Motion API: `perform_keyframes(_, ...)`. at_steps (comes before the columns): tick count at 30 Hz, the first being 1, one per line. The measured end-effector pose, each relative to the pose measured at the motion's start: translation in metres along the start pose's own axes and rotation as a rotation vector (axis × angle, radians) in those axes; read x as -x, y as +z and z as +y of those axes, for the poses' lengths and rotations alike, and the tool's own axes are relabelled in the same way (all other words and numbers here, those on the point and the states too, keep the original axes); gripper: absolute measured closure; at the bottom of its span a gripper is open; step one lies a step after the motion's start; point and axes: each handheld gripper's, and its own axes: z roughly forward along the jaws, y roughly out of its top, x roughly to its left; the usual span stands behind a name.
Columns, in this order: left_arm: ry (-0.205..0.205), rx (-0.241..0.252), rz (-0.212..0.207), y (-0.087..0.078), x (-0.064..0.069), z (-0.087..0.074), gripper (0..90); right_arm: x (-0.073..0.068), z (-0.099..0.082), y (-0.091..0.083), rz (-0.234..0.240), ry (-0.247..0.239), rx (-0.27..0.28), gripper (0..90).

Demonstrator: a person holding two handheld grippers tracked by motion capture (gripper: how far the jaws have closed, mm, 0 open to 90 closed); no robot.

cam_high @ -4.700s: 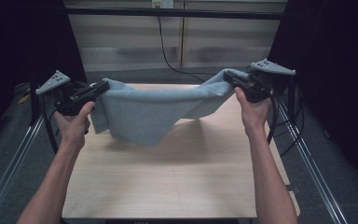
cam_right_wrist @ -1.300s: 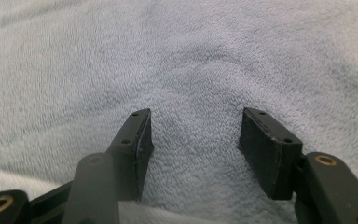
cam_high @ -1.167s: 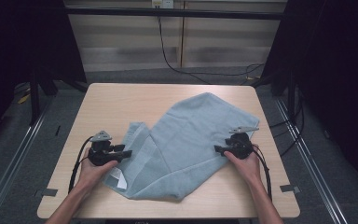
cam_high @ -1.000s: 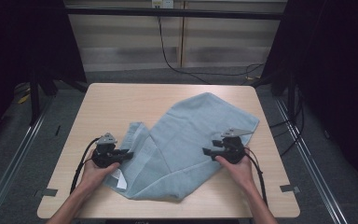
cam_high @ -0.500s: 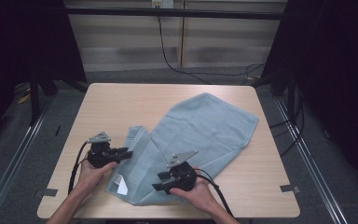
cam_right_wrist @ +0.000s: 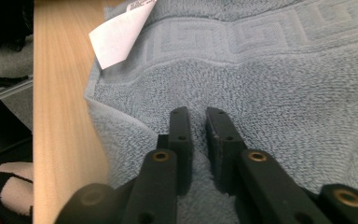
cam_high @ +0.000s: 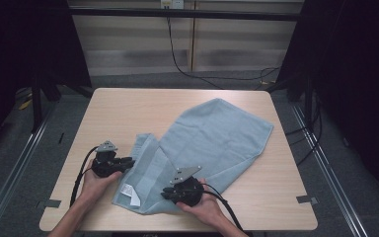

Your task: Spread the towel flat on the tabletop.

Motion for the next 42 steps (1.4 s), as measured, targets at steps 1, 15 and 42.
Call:
perform_keyframes(1, 0.005, -0.001, 0.000, 0.000, 0.000, 0.000, 72.9, 0.001, 0.001, -0.002, 0.003, 0.001, 0.000, 83.0)
perform_keyframes(15, 0.001, -0.007, -0.010, 0.002, 0.006, 0.000, 77.0, 0.038, -0.025, -0.098, -0.108, 0.151, 0.153, 84.2)
perform_keyframes(42, 0.127, -0.057, -0.048, 0.006, 0.034, 0.001, 72.5, 0.015, 0.019, -0.090, 0.024, 0.127, 0.242, 56.2)
